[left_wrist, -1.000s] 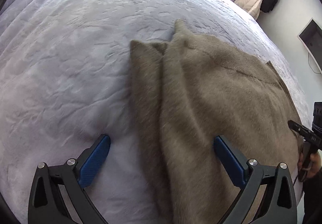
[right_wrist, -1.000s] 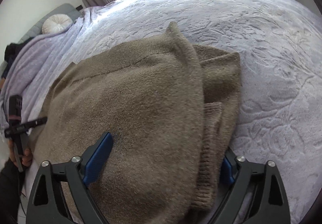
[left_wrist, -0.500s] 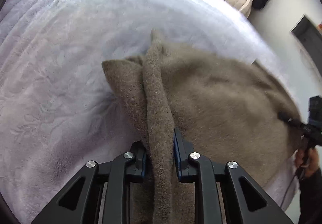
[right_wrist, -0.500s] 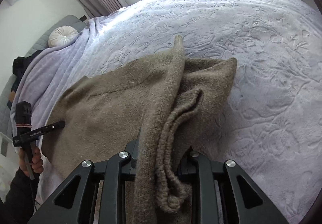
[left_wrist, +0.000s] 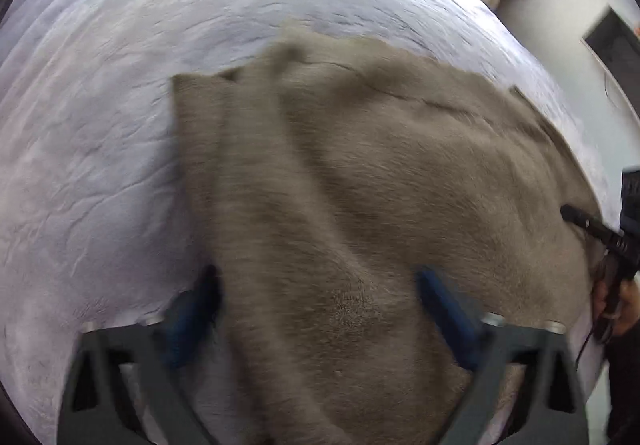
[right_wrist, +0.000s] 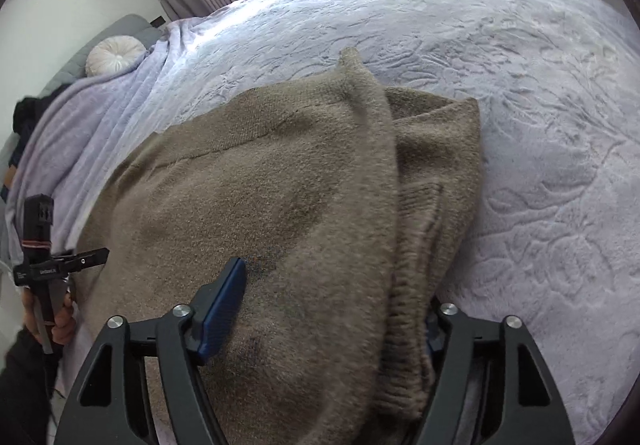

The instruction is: Fold small clothes

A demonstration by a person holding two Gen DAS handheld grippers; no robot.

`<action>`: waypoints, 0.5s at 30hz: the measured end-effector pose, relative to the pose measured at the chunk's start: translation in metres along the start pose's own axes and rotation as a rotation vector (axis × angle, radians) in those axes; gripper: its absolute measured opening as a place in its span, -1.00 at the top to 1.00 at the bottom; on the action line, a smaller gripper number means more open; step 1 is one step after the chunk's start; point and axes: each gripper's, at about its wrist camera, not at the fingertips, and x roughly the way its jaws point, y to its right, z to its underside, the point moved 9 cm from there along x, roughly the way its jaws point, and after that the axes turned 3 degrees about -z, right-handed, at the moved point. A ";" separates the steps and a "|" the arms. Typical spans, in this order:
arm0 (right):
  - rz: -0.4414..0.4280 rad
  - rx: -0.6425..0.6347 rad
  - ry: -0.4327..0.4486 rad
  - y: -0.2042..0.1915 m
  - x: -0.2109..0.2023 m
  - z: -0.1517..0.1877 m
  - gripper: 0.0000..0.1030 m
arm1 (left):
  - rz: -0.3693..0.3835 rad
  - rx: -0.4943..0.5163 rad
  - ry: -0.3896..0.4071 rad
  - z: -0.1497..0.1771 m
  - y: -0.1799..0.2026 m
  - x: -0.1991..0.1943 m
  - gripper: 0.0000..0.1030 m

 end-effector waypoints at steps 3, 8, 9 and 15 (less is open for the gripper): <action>0.004 -0.054 -0.016 -0.009 0.000 0.000 0.47 | 0.076 -0.059 0.010 -0.011 0.000 -0.007 0.62; -0.081 -0.002 0.029 -0.023 -0.031 -0.017 0.51 | 0.053 -0.019 0.043 -0.013 0.010 -0.039 0.65; -0.095 -0.003 0.035 -0.028 -0.039 -0.019 0.51 | 0.071 -0.023 0.046 -0.014 0.013 -0.047 0.65; -0.077 -0.054 0.019 -0.056 -0.084 -0.011 0.51 | 0.124 -0.036 0.020 0.004 0.035 -0.089 0.65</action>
